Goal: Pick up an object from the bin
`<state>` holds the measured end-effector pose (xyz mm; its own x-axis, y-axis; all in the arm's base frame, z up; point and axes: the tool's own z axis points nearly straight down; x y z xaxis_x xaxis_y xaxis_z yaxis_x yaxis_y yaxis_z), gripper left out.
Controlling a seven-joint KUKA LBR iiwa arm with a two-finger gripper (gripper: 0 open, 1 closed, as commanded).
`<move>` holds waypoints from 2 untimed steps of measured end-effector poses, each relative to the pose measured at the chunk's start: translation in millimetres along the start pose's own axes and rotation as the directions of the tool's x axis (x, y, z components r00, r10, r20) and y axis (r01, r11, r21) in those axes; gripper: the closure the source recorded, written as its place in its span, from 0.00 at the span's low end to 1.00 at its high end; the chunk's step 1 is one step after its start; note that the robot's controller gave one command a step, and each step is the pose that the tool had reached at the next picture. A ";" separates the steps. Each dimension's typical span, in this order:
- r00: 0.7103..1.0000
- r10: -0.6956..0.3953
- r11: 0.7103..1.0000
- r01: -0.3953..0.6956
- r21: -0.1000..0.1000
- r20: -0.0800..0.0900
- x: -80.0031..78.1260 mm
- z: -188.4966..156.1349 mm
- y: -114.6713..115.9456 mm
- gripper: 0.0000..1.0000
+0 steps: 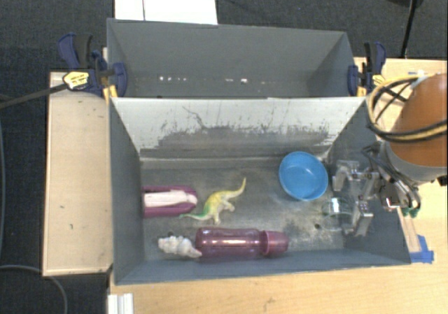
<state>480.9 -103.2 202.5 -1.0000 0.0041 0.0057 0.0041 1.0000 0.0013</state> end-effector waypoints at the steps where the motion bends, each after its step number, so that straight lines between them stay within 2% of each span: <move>1: 1.000 -0.004 1.000 0.004 0.002 0.008 -1.6 -4.4 0.4 0.00; 2: 0.998 0.053 0.999 -0.053 0.002 0.014 -16.5 27.9 -2.1 0.00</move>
Offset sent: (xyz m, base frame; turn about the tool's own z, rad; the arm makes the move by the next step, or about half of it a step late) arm 0.0323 -0.0044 -0.0841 0.1338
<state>497.2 -105.3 174.6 -0.9983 0.0575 -0.0083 0.0575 0.9983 -0.0007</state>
